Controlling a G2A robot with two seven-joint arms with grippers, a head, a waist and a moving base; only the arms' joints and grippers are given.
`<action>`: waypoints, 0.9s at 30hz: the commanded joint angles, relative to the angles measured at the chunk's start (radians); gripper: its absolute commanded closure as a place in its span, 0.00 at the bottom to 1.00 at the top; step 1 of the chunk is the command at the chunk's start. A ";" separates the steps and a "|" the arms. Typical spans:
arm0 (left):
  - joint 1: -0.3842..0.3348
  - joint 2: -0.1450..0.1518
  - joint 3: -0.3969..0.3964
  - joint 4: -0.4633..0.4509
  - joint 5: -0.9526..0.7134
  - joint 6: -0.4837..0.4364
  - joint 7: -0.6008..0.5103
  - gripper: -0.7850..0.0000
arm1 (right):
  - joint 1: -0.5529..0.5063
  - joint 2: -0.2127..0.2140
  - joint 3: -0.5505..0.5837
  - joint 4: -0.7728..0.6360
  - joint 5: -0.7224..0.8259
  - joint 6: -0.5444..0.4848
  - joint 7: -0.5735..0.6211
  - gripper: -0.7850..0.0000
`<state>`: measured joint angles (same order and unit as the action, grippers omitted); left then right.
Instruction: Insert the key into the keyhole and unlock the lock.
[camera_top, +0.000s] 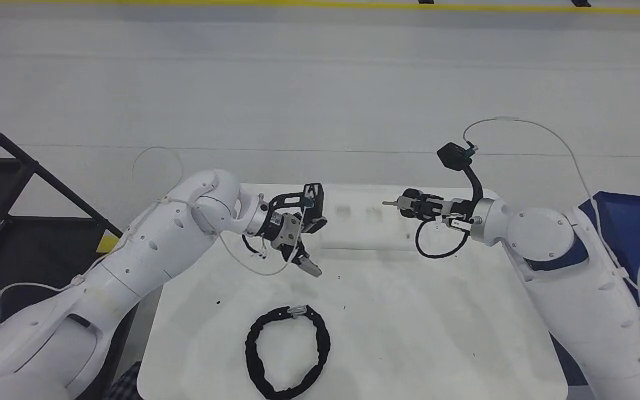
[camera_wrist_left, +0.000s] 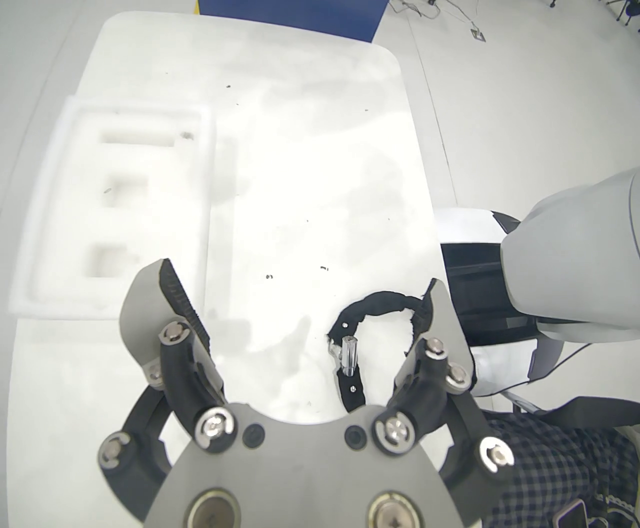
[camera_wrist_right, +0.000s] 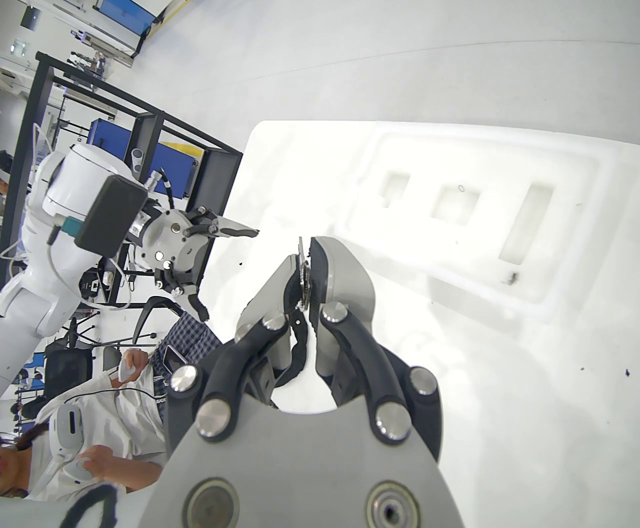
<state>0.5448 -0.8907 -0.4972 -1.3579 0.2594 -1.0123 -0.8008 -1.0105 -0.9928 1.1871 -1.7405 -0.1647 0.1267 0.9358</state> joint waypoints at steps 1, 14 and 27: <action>-0.009 0.006 0.033 -0.012 0.000 0.000 0.008 0.00 | 0.000 0.000 0.000 0.000 0.000 0.000 0.000 1.00; -0.010 0.007 0.038 -0.014 0.000 0.000 0.011 0.00 | 0.000 0.000 0.000 0.000 0.000 0.000 0.000 1.00; 0.058 0.025 -0.043 -0.053 0.120 0.000 0.233 0.00 | 0.000 0.000 0.000 0.000 0.000 0.000 0.000 1.00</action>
<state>0.5832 -0.8708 -0.5236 -1.4106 0.3453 -1.0123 -0.6346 -1.0105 -0.9927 1.1871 -1.7405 -0.1647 0.1267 0.9358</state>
